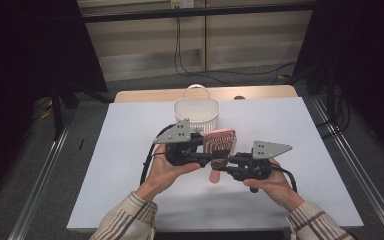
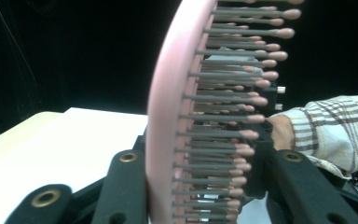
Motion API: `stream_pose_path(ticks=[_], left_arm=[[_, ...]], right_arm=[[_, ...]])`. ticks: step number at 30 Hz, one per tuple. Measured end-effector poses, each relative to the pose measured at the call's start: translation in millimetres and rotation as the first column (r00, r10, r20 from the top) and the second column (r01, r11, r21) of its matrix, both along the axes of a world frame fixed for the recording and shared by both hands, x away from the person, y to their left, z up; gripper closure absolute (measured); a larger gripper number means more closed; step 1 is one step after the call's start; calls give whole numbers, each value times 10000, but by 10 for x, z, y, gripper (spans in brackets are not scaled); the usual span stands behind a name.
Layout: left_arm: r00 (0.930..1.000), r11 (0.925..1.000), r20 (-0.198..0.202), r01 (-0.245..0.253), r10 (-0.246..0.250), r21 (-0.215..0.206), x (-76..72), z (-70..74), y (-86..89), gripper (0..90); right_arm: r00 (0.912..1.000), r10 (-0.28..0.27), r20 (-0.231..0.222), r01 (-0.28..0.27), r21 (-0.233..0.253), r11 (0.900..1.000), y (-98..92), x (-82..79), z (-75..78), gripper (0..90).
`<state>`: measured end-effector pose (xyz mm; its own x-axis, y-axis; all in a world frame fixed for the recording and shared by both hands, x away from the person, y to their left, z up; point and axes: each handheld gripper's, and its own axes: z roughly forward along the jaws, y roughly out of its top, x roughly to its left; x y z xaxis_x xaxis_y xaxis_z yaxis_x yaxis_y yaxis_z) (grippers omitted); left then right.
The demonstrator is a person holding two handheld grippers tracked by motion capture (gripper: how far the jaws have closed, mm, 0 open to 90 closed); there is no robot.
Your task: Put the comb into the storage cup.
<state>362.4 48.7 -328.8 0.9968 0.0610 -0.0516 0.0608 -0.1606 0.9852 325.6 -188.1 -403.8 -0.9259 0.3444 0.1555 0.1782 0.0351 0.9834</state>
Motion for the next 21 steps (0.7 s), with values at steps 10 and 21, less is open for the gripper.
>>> stream_pose_path(ticks=[10,21], left_arm=[[9986,9988,-228,-469,473,152,-8,24,-24,631],[9940,9943,-338,-1036,1044,245,-3,36,6,631]], right_arm=[[9995,-298,133,300,-114,9995,-2,-2,10,725],[9966,-814,93,818,-455,9956,22,-4,34,478]])
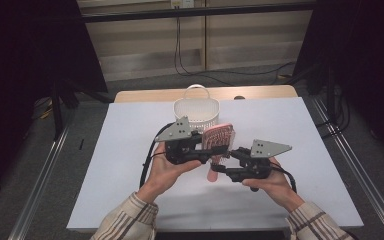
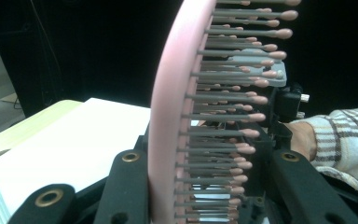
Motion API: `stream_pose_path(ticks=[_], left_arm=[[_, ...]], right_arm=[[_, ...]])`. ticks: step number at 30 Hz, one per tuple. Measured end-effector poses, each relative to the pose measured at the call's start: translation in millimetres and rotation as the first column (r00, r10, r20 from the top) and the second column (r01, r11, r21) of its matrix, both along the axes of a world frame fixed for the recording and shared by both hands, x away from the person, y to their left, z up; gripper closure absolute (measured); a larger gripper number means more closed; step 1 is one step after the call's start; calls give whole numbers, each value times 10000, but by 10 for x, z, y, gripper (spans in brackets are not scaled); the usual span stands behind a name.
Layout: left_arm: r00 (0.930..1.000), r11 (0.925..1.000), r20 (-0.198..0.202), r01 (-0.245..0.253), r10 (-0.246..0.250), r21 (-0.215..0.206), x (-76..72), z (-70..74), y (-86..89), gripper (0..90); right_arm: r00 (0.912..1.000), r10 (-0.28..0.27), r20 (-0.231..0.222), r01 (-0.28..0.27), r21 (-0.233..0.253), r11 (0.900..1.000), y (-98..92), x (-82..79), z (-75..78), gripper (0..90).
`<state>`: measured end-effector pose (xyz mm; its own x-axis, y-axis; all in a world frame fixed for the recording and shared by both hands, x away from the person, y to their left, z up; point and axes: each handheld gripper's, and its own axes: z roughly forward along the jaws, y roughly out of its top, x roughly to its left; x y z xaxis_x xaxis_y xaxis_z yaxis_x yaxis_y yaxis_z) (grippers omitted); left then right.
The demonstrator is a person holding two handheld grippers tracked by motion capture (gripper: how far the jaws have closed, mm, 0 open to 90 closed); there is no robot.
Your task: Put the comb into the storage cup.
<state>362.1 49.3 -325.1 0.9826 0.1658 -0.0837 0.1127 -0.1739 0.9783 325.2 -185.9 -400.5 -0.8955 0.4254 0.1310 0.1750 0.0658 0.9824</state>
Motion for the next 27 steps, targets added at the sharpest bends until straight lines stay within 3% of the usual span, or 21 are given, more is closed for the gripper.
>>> stream_pose_path(ticks=[4,13,21,25,27], left_arm=[[9999,9999,35,-112,113,-39,9,8,23,631],[9983,9984,95,-567,568,-63,31,29,82,631],[9947,9946,105,-1024,1026,-166,53,46,143,631],[9918,9917,95,-1275,1277,-161,70,50,173,631],[9915,9913,62,-1296,1298,-217,82,50,190,631]], right_arm=[[9996,-298,0,298,-107,9995,-6,5,1,414],[9914,-1228,455,1244,-350,9916,-26,3,23,316],[9819,-1852,393,1870,-493,9811,-48,11,11,175],[9688,-2431,485,2458,-603,9675,-58,12,4,45],[9638,-2619,488,2647,-637,9622,-73,8,5,38]])
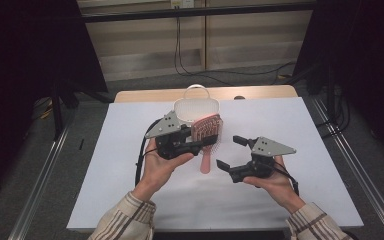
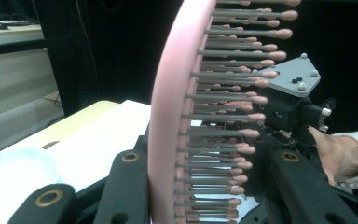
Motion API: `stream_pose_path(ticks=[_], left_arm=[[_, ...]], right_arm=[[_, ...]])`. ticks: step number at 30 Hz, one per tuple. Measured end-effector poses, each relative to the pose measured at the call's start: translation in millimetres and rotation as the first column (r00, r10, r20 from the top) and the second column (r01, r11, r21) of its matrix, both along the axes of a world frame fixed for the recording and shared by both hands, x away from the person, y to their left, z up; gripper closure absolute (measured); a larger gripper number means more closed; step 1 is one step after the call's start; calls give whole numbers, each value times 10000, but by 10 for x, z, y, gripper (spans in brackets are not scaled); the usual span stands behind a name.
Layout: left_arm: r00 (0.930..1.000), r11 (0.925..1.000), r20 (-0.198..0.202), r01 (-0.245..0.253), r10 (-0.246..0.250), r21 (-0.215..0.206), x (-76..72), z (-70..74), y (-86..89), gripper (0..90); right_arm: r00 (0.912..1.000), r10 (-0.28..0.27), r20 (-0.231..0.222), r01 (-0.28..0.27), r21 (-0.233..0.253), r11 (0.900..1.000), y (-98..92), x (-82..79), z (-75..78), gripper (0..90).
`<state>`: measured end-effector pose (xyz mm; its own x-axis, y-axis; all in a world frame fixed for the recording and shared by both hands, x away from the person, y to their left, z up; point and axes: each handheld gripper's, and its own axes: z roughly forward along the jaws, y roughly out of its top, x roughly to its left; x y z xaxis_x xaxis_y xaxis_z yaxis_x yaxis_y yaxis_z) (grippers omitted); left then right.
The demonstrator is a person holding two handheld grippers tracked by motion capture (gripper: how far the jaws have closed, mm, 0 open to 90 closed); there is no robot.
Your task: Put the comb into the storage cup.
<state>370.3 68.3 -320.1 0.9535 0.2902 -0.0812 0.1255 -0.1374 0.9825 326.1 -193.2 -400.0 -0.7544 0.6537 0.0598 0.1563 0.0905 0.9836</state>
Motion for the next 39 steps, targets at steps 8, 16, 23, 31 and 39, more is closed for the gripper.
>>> stream_pose_path(ticks=[8,16,23,31,39], left_arm=[[9994,9994,81,-342,343,-102,40,12,78,631],[9978,9978,128,-651,652,-100,71,19,152,631],[9964,9966,197,-822,823,-85,76,47,206,631],[9936,9937,157,-1116,1117,-62,102,36,247,631],[9896,9897,184,-1419,1423,-207,133,74,305,630]], right_arm=[[9989,-430,208,429,35,9991,-77,-49,-3,37],[9920,-1260,72,1257,306,9916,-229,-118,-28,17],[9834,-1809,173,1801,400,9828,-354,-178,-17,12],[9652,-2600,289,2591,332,9653,-502,-284,-37,4],[9477,-3176,323,3165,342,9480,-671,-361,-65,7]])
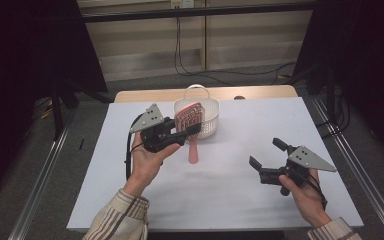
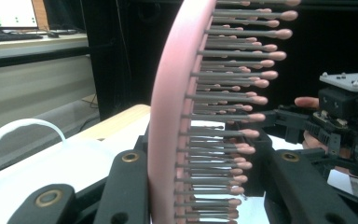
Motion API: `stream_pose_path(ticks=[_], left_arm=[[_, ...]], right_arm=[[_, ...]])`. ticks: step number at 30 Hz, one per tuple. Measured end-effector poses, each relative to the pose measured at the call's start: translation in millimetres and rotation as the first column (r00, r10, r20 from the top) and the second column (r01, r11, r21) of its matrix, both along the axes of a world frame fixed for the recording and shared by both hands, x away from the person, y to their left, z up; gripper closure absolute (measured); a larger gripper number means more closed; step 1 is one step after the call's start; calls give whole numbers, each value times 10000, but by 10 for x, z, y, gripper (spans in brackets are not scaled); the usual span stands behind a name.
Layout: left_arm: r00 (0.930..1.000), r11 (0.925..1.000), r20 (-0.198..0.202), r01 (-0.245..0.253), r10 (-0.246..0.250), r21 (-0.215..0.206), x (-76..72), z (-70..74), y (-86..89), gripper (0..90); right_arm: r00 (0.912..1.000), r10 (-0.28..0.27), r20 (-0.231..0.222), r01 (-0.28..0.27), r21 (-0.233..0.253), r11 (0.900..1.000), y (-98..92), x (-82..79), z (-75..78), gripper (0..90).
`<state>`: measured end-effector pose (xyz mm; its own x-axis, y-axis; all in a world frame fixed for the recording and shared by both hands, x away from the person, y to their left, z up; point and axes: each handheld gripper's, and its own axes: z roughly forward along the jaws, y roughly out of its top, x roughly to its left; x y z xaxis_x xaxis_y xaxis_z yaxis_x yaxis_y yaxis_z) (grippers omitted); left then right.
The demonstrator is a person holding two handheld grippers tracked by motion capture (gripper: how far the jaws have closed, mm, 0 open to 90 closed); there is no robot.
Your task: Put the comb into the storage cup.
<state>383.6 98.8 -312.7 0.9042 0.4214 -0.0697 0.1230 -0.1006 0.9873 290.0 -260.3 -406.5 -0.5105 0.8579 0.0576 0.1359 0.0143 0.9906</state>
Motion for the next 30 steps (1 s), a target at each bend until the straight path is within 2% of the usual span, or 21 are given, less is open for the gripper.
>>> stream_pose_path(ticks=[9,12,18,20,22,24,28,30], left_arm=[[9992,9991,58,-404,404,-114,59,98,110,631],[9987,9986,82,-502,503,-147,89,123,142,631],[9970,9966,201,-735,743,-375,129,196,151,630],[9966,9965,243,-783,790,-302,156,217,149,630],[9961,9959,141,-872,876,-242,194,204,133,630],[9951,9950,-17,-994,994,-133,231,171,113,630],[9925,9922,-187,-1213,1208,-304,307,149,101,630],[9923,9921,-75,-1240,1239,-165,327,162,88,631]], right_arm=[[9969,-760,225,762,-72,9971,-176,-95,-27,7],[9957,-863,345,873,-291,9958,-212,-128,-39,8],[9957,-892,268,898,-223,9957,-275,-181,-63,8],[9950,-964,279,970,-222,9950,-288,-203,-82,8],[9937,-1066,355,1079,-377,9934,-295,-230,-88,9],[9947,-961,369,972,-303,9948,-293,-255,-91,9],[9945,-956,423,974,-445,9942,-295,-284,-112,9],[9942,-1009,377,1026,-443,9937,-306,-281,-125,9]])
